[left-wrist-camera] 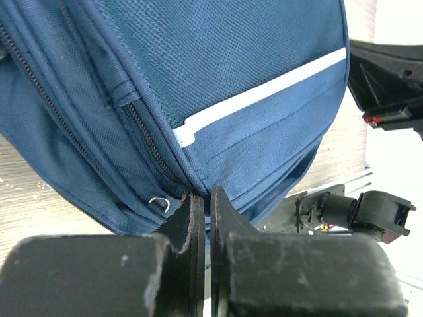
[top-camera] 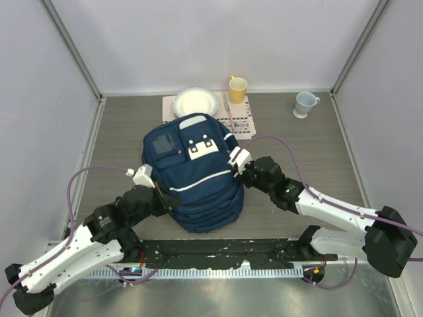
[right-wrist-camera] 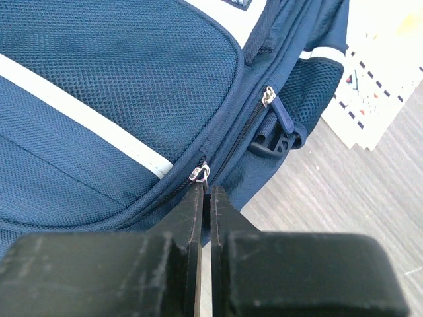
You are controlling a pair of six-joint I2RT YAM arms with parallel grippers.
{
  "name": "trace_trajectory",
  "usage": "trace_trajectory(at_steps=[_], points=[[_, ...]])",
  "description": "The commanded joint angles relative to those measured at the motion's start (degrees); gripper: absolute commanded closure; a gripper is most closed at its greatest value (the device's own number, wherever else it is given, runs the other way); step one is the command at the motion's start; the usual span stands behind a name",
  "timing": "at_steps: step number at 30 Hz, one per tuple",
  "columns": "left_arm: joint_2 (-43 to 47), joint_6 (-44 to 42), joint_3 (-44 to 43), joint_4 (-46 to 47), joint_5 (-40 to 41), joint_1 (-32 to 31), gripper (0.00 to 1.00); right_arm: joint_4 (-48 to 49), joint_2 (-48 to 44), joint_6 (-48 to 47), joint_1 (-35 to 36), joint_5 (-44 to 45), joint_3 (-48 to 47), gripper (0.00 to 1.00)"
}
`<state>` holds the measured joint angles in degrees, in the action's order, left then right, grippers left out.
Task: Pack the student bag
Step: Zip the student bag at the center of the board.
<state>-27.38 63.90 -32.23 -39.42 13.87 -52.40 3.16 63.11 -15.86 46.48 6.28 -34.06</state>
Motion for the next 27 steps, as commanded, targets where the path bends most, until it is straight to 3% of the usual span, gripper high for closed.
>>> trace_trajectory(at_steps=[1, 7, 11, 16, 21, 27], points=[[-0.57, -5.1, 0.94, 0.3, -8.94, -0.42, 1.0, 19.15, 0.35, -7.5, -3.76, 0.58, 2.86, 0.99], [-1.98, -5.63, 1.12, 3.03, -10.18, -0.25, 1.0, 9.69, -3.16, -7.36, -3.76, -5.22, 2.16, 0.99], [-1.37, -6.5, -0.2, 0.4, -8.78, 0.02, 1.0, 8.53, -16.56, -0.34, -2.89, -10.14, 7.15, 0.99], [0.74, -6.51, -4.33, -9.17, -3.34, 0.46, 1.0, 4.68, -26.98, 4.87, 1.5, -10.68, 8.76, 0.99], [0.22, -4.05, -8.11, -17.79, 3.0, 0.55, 1.0, -4.63, -22.44, 7.24, 6.86, -10.95, 4.63, 0.99], [0.83, -0.44, -9.34, -20.0, 8.63, 0.55, 1.0, -3.42, -17.85, 6.89, 11.27, -6.55, 5.06, 0.99]])
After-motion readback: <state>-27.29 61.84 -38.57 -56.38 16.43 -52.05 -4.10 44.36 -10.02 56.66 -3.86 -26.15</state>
